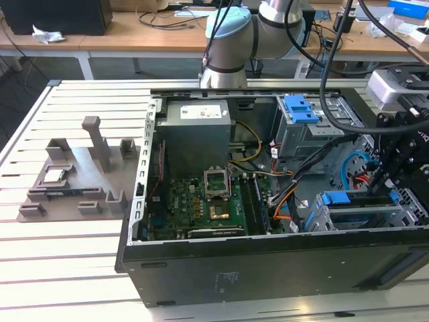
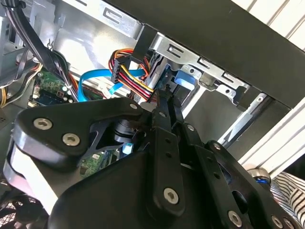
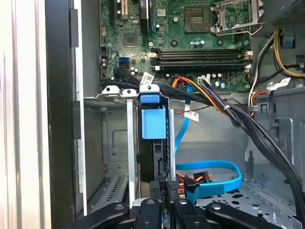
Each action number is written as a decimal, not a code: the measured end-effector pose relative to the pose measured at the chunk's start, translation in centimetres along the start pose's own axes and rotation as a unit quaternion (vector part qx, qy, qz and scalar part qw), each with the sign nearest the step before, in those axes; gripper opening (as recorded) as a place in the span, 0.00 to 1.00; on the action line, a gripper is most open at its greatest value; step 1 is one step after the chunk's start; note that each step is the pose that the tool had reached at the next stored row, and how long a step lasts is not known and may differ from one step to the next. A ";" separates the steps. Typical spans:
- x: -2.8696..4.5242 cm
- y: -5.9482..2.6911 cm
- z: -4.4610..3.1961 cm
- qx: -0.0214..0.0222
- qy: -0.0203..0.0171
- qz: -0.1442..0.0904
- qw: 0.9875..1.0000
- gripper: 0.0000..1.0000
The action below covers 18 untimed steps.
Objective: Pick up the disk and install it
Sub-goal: 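Insert the first disk wire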
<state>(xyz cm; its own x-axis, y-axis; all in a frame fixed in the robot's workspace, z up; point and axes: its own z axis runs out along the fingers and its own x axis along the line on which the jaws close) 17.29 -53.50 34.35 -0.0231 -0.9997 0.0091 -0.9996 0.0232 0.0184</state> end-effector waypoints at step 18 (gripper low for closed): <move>-0.34 0.01 -0.02 0.000 0.000 -0.005 1.000 0.17</move>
<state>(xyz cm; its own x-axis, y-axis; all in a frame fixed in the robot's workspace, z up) 17.29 -53.16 34.37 -0.0128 -0.9999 0.0097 -0.9998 0.0130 0.0182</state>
